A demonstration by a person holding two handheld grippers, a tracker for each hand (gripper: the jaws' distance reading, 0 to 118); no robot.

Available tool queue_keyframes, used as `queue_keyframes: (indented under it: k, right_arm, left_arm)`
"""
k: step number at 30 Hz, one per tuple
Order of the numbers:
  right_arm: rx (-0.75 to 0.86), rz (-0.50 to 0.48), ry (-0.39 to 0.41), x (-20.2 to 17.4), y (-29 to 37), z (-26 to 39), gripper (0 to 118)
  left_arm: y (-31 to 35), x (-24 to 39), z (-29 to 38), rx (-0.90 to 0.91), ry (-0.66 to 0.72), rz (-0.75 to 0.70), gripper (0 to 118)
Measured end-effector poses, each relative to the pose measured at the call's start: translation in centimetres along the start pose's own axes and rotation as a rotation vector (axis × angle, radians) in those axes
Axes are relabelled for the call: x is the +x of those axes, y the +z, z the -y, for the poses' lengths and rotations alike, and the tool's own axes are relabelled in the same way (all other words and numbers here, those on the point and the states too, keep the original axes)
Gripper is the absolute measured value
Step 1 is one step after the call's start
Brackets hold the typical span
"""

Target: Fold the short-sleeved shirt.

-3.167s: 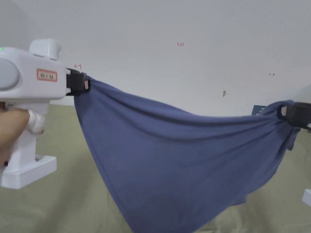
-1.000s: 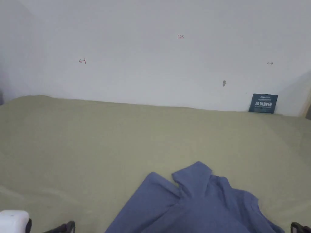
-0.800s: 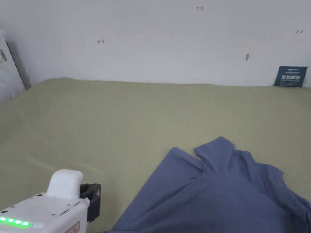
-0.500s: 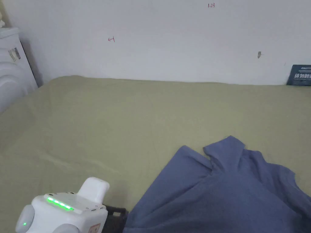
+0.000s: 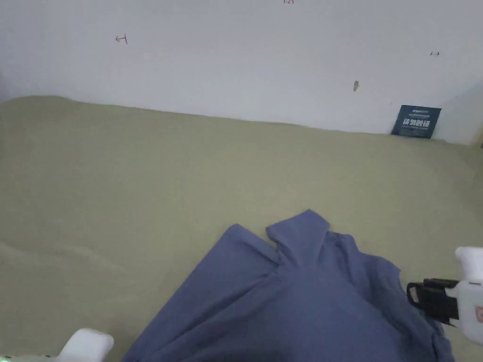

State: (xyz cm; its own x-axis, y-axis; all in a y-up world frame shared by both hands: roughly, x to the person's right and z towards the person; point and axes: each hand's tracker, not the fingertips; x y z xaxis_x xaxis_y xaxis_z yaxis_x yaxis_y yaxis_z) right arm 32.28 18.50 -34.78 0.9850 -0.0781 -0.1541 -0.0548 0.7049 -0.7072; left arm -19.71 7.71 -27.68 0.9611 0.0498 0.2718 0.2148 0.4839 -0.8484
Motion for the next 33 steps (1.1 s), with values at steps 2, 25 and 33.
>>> queue_keyframes:
  k: [2, 25, 33]
  right_arm:
    - [-0.057, 0.007, 0.125, 0.2, -3.4, -4.6, 34]
    - [-0.490, -0.047, 0.331, 0.1, -25.3, -15.9, 3]
    - [-0.216, -0.109, 0.255, 2.8, -16.6, -20.7, 3]
  left_arm:
    - [0.4, 0.1, -0.1, 0.011, 0.021, 0.010, 7]
    - [0.0, 0.0, -1.1, -0.024, 0.137, 0.073, 7]
    - [5.4, -1.4, -4.4, 0.214, 0.206, 0.092, 7]
